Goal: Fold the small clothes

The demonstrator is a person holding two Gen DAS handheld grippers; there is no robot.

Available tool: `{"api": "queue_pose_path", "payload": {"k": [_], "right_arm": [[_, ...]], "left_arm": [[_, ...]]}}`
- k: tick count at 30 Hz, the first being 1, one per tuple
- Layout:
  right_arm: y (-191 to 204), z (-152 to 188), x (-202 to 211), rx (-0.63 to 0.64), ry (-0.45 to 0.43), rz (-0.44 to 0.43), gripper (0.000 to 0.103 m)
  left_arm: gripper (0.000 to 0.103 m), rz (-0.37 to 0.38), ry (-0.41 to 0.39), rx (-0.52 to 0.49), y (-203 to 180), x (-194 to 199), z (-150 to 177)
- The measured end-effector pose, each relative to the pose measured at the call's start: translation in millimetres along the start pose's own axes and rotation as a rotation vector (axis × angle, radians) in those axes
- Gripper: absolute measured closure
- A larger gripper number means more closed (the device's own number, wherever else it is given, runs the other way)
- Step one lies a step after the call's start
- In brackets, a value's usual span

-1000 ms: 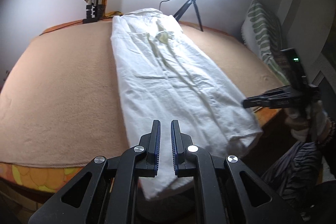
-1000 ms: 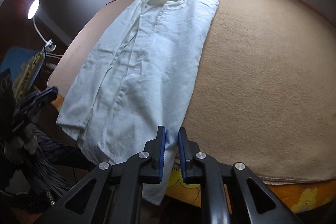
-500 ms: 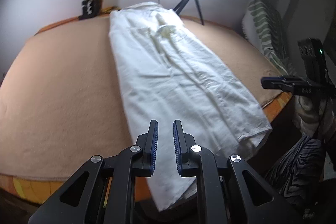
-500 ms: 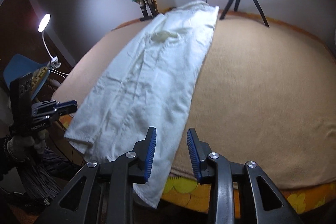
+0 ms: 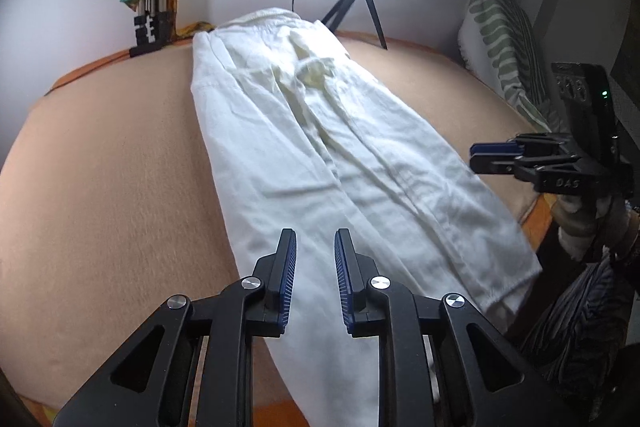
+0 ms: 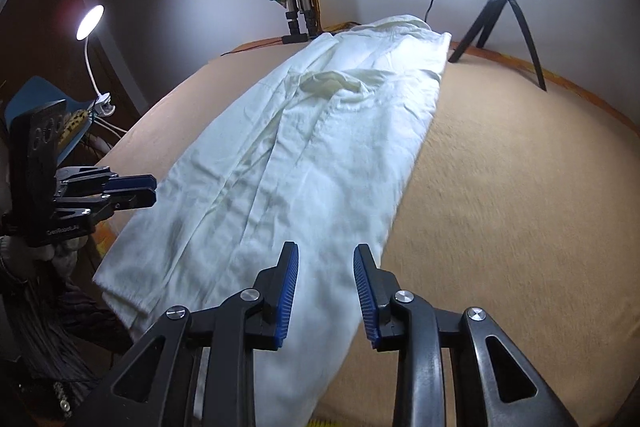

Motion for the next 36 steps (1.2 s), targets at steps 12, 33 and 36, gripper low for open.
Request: {"api": "queue_pose_path", "payload": {"k": [12,33,36], "right_arm": [[-11.0,2.9,-35.9,-0.019,0.056,0.052,0.075],[11.9,107.4,51.5,0.037,0.122,0.052,0.07],[2.6,100.8,61.9,-0.093,0.126,-0.041,0.068]], "left_arm": [[0.085,0.033,0.063,0.028,11.1,-25.2,12.3],[0.071,0.067,0.116,-0.001,-30.0,39.8,80.8],[0.07,0.142,0.116,0.139,-22.5,47.0,84.2]]}}
Point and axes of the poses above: each gripper's, at about its wrist camera, not at the fingertips, and x roughly against the way its jaws point, y to its left, z to its underside, the point moved 9 cm from there along -x, roughly the way its jaws point, and after that the axes turned 13 degrees about -x, right-handed, at the moved point
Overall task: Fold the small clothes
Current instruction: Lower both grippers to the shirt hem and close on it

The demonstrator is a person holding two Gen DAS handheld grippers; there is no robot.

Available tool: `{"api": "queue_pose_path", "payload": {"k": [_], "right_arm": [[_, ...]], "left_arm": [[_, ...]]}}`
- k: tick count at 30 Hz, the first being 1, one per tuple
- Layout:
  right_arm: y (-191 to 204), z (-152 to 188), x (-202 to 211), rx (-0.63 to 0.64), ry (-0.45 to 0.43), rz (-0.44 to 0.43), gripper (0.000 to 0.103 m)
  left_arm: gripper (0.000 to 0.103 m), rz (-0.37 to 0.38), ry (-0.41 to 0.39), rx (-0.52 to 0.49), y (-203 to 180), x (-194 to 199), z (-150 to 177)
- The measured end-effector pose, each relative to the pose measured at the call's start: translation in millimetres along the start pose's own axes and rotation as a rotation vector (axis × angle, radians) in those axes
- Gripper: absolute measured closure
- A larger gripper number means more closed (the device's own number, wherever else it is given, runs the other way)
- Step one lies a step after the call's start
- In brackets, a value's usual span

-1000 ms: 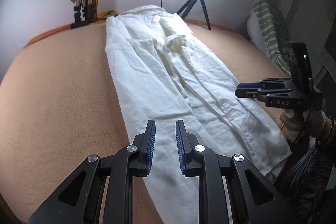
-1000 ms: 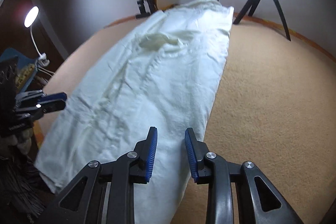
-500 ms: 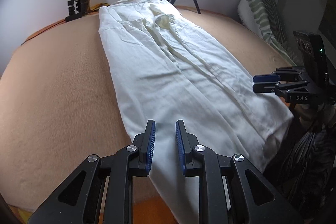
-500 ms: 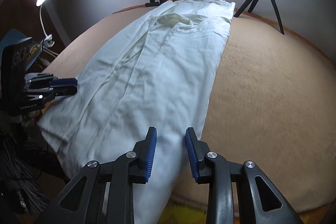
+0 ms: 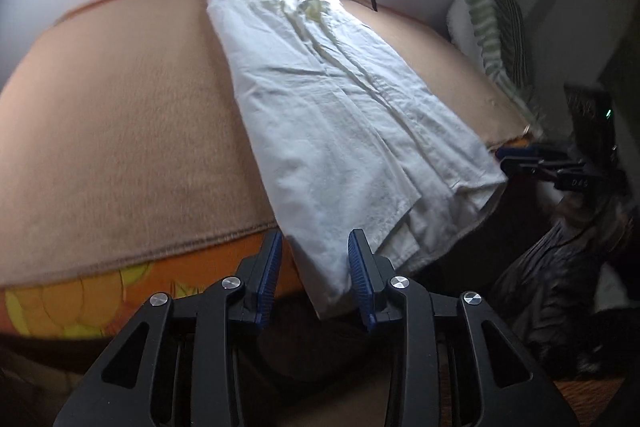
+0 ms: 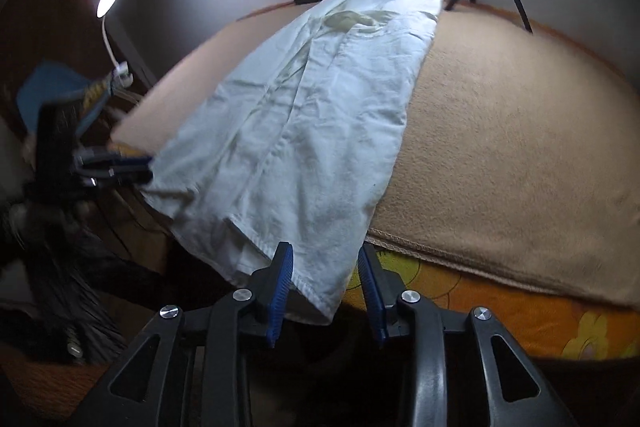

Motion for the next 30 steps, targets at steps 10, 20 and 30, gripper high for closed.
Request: {"api": "queue_pose_path", "payload": {"k": [10,20,30], "right_arm": [[-27.3,-7.2,-18.2,-0.217,0.099,-0.156,0.068],[-19.7,-2.5,-29.4,-0.253,0.164,-0.261,0.073],[-11.6,-2.9,-33.5,-0.276,0.184,-0.313,0.093]], "left_arm": [[0.069,0.078,0.009,0.127,0.2,-9.6,-3.6],[0.072,0.142,0.028,0.193,4.2,-16.0,2.6],[0.094,0.161,0.013,0.201,6.7,-15.4,2.6]]}}
Point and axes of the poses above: each gripper's, at about its wrist camera, not at the fingertips, and x roughly against the way its jaws point, y to its left, z to its underside, the point moved 9 cm from there along -x, roughly the way its jaws point, and after that the axes turned 13 degrees about -x, right-handed, at the moved point
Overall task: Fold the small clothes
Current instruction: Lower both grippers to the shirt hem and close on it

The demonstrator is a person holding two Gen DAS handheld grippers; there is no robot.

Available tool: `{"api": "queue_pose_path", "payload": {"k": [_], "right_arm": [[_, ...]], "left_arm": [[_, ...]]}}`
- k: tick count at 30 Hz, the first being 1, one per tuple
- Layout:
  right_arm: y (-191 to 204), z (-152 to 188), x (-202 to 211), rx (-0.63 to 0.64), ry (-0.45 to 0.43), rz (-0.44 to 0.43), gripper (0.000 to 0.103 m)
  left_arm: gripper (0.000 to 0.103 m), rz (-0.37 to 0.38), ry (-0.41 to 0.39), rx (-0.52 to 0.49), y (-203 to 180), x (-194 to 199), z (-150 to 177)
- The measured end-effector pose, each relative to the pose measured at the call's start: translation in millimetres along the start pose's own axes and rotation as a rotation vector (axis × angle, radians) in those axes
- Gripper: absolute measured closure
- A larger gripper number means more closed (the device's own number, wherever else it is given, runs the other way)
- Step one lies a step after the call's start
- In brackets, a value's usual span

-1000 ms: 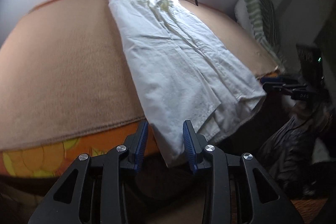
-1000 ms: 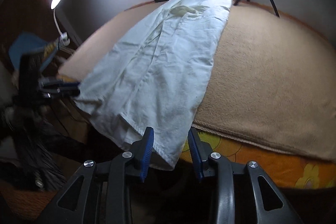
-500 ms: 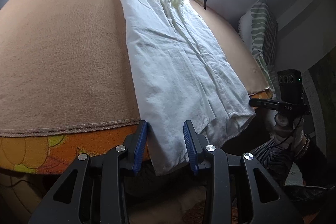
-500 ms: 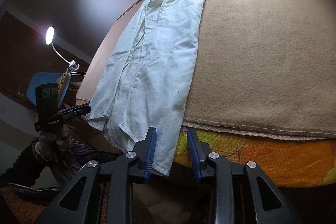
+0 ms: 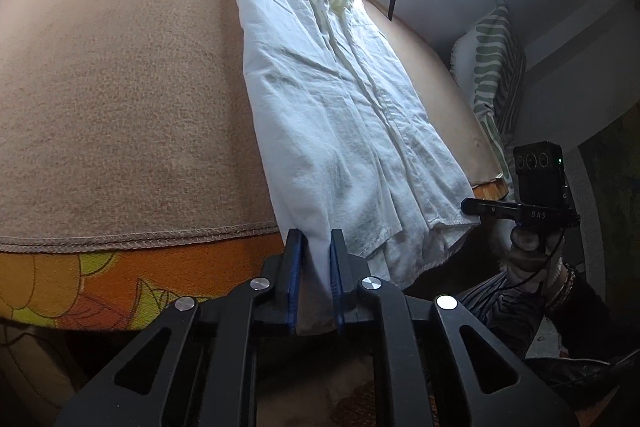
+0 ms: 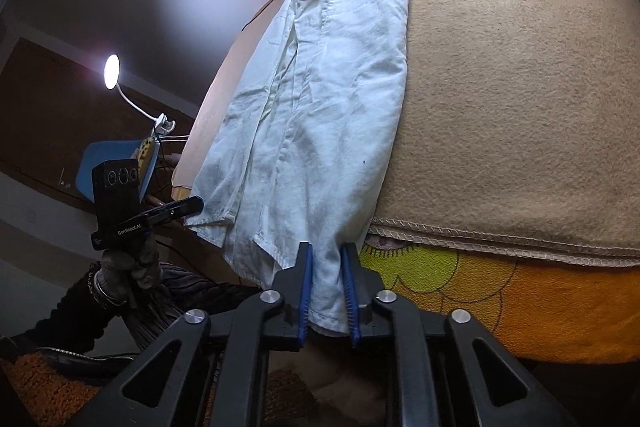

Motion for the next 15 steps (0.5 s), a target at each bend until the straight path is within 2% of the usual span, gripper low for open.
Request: {"api": "queue_pose_path", "payload": {"k": [2,9,15], "right_arm": [[2.3,-1.7,4.0,-0.009,-0.01,-0.017,0.097],[24.1,-14.8,17.3,-0.063,-0.065,-0.138,0.098],[39.4,-38.8,22.4,-0.089,-0.114,-0.184,0.099]], "left_arm": [[0.096,0.016,-0.011,0.007,-1.8,1.9,-1.0],[0.099,0.1,-0.073,0.081,-6.2,12.7,-14.6],[0.099,0.128,-0.147,0.092,-9.4,21.9,-45.4]]}}
Point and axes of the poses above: each gripper's, at about its wrist camera, not at the fingertips, and x roughly against the way its jaws point, y to its left, z to its underside, the point moved 9 cm from there along -x, roughly the way its jaws point, and after that the axes turned 13 degrees about -x, right-handed, at the moved point
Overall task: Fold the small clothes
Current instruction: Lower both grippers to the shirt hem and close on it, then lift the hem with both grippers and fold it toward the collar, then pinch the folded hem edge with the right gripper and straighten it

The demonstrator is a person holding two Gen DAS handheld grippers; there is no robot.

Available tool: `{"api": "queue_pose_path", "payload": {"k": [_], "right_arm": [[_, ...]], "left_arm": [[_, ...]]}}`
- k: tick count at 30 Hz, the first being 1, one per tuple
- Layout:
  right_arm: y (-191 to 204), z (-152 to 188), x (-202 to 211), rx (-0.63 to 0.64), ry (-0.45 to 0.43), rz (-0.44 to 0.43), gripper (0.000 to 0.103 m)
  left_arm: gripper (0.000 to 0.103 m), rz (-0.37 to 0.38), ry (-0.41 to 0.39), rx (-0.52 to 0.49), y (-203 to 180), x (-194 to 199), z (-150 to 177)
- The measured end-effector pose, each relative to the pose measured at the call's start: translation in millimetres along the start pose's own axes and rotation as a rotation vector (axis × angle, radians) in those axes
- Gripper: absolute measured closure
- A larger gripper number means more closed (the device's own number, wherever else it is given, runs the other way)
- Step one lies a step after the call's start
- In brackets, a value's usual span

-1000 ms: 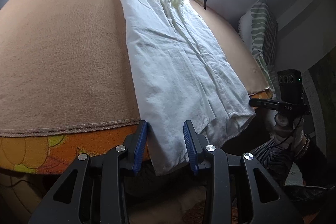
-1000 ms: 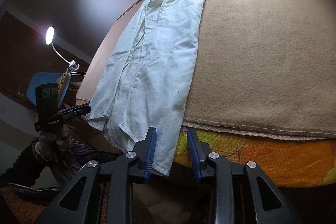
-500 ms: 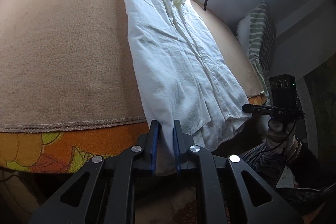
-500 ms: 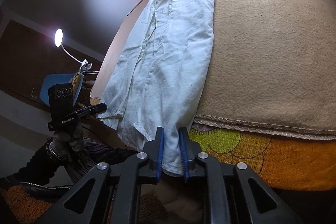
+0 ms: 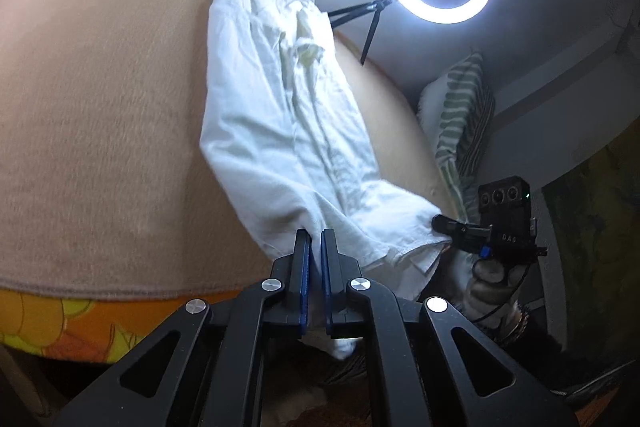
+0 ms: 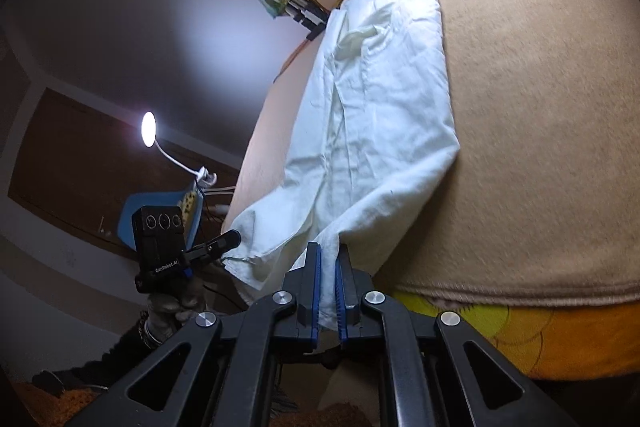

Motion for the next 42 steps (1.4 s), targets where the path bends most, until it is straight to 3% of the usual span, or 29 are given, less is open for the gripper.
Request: {"api": "queue_pose_path", "payload": {"k": [9,18,27,31,32,33,35,39,42], "right_arm": [[9.3,-59.6,-8.6,-0.059,-0.065,0.001,0.099],[-26.0,-126.8,-35.4,-0.236,-0.107,0.032,0.099],[-55.2,-150.8,-57.9,-0.32,-0.083,0.061,0.099],[-55.5,-151.3,-55.7,-0.324,-0.071,0.035,0.096],[-55.1,-150.9,-53.0,-0.318,-0.068,0.025,0.093],[-54.1,-151.4,-49.7,-0.308,-0.069,0.017,0.091],[-50.9,-154.6,-38.5,-0.269,-0.1,0.019,0.073],[-43.6,-160.9,-15.7,-0.18,-0.153,0.041,0.068],[-39.5,-161.5,-6.5,-0.049,-0.196,0.144,0.068]], "left_arm": [[0.099,-0.015,-0.038,0.005,16.6,-15.9,-47.3],[0.099,-0.086,-0.029,0.051,63.4,-48.5,-79.9],[0.097,-0.1,-0.006,0.101,89.1,-67.3,-84.6],[0.09,-0.113,0.003,0.114,91.5,-65.9,-91.8],[0.082,-0.111,-0.005,0.123,92.2,-62.9,-95.0],[0.066,-0.125,-0.023,0.123,94.1,-57.5,-99.7],[0.056,-0.134,-0.082,0.118,95.1,-43.8,-110.3],[0.056,-0.163,-0.147,0.055,95.6,-22.5,-121.4],[0.056,-0.191,-0.129,-0.034,93.8,-24.9,-116.9]]}}
Point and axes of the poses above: each gripper's, at about its wrist camera, not at the fingertips, and x roughly against the way its jaws point, y to its left, z to its underside, the point moved 9 cm from there along -x, roughly the way its jaws point, and after that the axes turned 13 degrees about -x, right-handed, at the moved point
